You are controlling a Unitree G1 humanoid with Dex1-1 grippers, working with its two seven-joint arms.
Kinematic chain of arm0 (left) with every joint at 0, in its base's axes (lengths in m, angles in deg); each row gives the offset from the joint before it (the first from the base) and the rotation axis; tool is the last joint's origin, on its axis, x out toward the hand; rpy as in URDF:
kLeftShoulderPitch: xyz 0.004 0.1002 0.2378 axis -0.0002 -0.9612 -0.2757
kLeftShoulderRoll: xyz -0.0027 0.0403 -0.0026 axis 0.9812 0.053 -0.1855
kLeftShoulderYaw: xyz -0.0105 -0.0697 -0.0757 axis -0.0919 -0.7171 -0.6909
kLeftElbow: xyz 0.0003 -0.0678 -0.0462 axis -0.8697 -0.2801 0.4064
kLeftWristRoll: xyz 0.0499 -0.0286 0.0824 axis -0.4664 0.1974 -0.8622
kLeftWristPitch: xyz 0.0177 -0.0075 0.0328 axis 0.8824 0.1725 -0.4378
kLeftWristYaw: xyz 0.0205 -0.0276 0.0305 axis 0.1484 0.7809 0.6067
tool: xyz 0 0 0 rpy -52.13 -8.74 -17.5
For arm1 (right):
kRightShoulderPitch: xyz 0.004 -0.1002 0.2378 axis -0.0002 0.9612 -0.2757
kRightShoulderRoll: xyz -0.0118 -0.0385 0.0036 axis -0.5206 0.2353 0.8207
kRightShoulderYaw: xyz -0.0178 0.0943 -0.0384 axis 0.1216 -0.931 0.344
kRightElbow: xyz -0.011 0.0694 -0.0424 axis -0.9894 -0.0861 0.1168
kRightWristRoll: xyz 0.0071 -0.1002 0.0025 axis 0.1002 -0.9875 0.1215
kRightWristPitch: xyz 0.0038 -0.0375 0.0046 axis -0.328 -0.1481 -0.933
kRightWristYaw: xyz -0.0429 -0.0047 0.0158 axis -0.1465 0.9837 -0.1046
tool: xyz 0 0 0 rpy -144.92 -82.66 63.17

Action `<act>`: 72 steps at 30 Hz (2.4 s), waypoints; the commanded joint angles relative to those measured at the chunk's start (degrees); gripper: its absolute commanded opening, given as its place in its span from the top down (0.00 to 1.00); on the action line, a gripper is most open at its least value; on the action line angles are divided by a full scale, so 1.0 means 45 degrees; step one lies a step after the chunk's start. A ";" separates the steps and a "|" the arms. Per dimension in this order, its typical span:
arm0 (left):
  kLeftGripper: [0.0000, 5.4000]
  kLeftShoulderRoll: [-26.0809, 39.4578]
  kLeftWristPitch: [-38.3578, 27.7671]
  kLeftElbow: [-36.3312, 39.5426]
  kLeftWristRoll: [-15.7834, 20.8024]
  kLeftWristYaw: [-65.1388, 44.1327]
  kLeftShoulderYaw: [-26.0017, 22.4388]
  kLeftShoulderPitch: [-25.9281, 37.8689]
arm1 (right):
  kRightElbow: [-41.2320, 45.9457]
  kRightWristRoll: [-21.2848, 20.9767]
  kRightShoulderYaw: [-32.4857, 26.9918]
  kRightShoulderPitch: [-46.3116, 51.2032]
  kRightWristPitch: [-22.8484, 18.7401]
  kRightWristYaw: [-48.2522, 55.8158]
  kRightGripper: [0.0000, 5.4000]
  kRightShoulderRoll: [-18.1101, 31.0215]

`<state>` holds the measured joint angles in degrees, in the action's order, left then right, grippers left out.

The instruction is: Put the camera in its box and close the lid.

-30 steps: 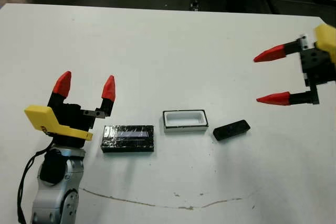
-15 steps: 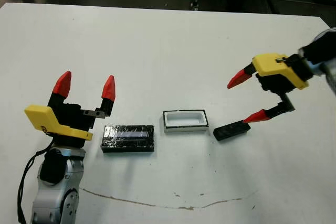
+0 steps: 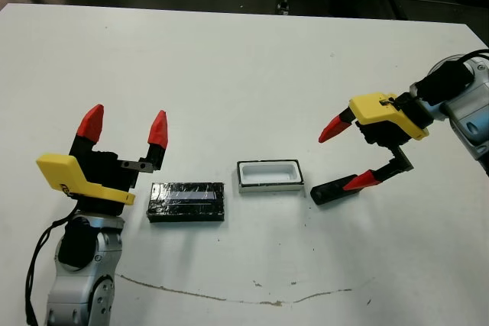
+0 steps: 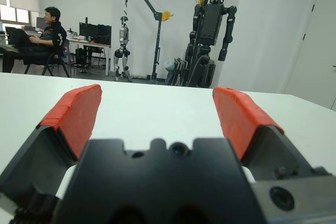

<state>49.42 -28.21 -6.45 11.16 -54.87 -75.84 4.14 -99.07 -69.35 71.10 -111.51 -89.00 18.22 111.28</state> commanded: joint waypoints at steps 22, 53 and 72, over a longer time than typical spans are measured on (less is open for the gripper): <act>0.00 0.0003 -0.0091 -0.0115 -0.0128 -0.0047 0.0047 -0.0291 | 0.0829 -0.0601 -0.0821 0.1983 0.0612 0.0066 0.00 -0.0130; 0.00 -0.0003 0.0011 -0.0056 -0.0131 -0.0039 0.0052 -0.0329 | 0.0357 -0.1556 -0.1552 0.2607 -0.0394 -0.0027 0.00 -0.1072; 0.00 -0.0003 0.0029 -0.0074 -0.0007 -0.0102 0.0045 -0.0304 | -0.0380 -0.1964 -0.1584 0.2853 -0.0652 -0.0208 0.33 -0.1574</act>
<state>49.43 -28.43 -6.47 11.13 -55.27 -75.61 3.09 -100.07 -77.60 64.28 -100.06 -91.72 17.56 104.36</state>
